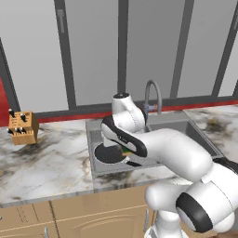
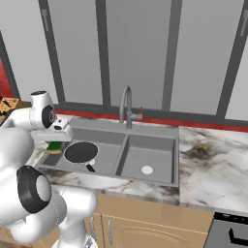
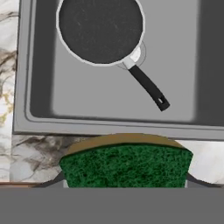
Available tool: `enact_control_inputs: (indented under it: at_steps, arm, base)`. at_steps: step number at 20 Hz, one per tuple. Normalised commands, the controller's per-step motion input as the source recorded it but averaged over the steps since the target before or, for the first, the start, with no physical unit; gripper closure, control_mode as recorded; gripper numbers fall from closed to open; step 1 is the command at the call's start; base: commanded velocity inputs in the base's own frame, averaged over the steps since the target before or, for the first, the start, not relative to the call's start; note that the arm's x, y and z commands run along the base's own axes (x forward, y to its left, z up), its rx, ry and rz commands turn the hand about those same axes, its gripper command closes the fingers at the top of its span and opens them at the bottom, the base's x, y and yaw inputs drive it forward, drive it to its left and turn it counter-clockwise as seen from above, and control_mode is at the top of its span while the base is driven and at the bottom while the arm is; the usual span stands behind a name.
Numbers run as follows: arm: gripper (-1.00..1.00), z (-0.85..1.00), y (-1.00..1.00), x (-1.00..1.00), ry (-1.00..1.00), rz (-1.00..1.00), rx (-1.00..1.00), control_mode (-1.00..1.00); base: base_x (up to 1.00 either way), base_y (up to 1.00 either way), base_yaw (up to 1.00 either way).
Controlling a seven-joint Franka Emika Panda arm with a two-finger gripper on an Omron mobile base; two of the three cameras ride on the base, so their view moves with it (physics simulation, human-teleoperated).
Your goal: Pick the pan and sponge and place them into the sink. Then turn on the water.
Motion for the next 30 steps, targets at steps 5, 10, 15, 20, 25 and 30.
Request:
enact_control_inputs:
  at_steps: [5,10,15,20,25,30]
  arm:
    - [1.00,0.00,0.00,0.29,0.00,0.02,0.00,-1.00]
    - [1.00,-0.02,-0.01,0.21,0.01,0.00,-0.01,-1.00]
    - [1.00,-0.16,-0.01,0.21,0.04,0.03,0.08,-1.00]
    - [1.00,-0.21,0.00,0.18,0.00,0.02,0.04,-1.00]
    - [1.00,-0.26,0.07,0.17,0.00,0.00,0.00,-1.00]
    - [1.00,-0.22,0.03,0.15,0.00,0.00,0.00,-1.00]
  base:
    - [0.00,0.00,0.00]
    - [0.00,0.00,0.00]
    - [0.00,0.00,0.00]
    - [0.00,0.00,0.00]
    - [0.00,0.00,0.00]
    - [0.00,0.00,0.00]
